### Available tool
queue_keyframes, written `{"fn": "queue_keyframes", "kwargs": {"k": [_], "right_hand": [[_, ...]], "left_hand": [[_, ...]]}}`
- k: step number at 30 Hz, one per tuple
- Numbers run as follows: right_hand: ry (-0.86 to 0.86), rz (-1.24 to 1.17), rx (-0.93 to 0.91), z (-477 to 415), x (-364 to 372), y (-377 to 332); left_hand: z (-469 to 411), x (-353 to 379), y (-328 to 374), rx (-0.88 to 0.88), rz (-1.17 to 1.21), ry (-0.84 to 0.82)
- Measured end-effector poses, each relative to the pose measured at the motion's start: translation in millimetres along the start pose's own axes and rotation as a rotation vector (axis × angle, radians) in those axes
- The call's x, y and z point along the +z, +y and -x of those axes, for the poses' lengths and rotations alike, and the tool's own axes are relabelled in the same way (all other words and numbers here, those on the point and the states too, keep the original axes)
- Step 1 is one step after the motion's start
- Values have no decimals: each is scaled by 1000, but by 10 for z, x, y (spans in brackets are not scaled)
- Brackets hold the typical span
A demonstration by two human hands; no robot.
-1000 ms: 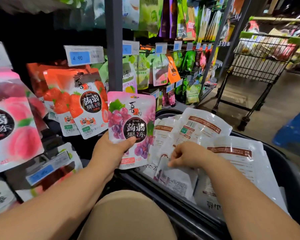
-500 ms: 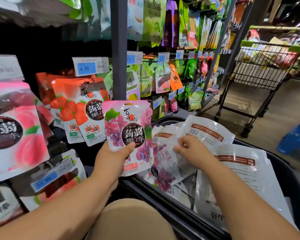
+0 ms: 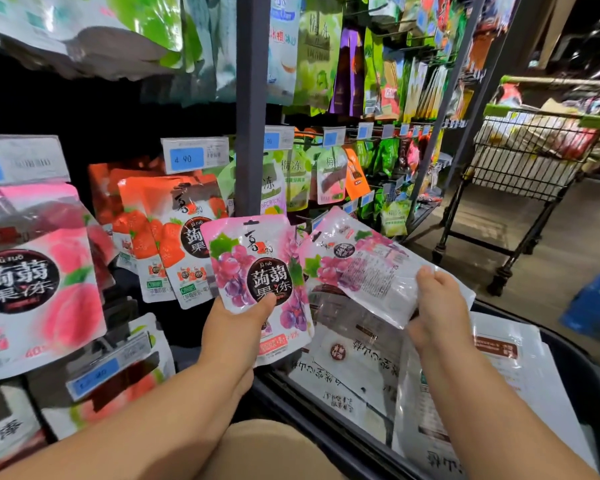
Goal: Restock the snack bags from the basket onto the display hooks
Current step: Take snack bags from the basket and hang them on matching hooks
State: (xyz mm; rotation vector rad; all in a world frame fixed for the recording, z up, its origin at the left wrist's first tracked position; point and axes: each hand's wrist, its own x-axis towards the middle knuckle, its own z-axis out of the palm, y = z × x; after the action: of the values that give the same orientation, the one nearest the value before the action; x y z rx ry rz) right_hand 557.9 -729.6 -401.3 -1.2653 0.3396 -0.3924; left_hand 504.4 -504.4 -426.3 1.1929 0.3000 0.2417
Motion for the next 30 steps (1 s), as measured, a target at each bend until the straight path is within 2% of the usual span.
{"fn": "queue_keyframes", "kwargs": {"k": [7,14,20,22,25,29,30], "right_hand": [[-21,-279,49,254,136,-19],[-147,-180,87,519,328,151],[-209,-79,26,569,375,256],[-247,52,-56,584,351,261],[-291,247,-279,619,273,238],[-323,673,-810,582,202,257],[-360,769,-860,560,198,277]], "left_hand": [[-29,78,-26,13,71,18],[58,227,61,-95,163,-22],[108,253,69,-80,181,18],[73,229,45,-76,202,49],[89,217,105,-89,206,52],[65,193,139,-160,198,100],[66,195,154,-169,207,101]]}}
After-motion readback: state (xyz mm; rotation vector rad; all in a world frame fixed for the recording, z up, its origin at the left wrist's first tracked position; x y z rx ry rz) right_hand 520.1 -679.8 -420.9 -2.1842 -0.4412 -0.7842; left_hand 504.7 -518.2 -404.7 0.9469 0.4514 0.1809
